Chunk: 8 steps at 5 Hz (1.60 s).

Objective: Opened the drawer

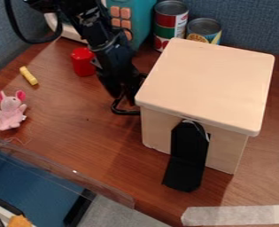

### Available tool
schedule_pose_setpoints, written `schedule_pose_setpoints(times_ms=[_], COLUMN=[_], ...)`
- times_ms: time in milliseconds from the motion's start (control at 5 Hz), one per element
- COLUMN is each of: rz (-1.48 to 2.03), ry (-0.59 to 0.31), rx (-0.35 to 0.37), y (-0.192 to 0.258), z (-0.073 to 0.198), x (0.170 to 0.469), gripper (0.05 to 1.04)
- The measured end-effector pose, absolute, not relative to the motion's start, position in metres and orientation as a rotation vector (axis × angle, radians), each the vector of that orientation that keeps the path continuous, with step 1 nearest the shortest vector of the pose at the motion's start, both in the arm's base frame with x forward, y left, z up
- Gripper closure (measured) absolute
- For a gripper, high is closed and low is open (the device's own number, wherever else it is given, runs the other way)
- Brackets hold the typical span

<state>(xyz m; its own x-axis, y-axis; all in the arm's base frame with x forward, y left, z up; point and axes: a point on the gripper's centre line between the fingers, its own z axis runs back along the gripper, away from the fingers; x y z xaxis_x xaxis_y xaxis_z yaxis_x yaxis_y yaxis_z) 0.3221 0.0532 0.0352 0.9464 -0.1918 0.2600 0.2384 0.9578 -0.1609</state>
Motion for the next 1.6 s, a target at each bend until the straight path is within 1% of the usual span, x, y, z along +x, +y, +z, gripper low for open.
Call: schedule_pose_setpoints(times_ms=[200,400,600,800,1200,1400,1600], rz=[-0.225,-0.189,-0.187,-0.187,-0.162,-0.16,-0.152], ry=[-0.237,-0.237,-0.2,-0.167,-0.091,-0.065,-0.056], rx=[-0.183,-0.194,-0.212,-0.206,-0.16,-0.138,-0.138], y=[0.055,0.062,0.068,0.079,0.105,0.11,0.115], z=[0.038,0.043,0.047,0.053,0.064,0.066,0.068], x=[0.32,0.315,0.31,0.307,0.298,0.296,0.294], gripper=[0.714,0.883,0.9,0.901,0.901,0.901,0.901])
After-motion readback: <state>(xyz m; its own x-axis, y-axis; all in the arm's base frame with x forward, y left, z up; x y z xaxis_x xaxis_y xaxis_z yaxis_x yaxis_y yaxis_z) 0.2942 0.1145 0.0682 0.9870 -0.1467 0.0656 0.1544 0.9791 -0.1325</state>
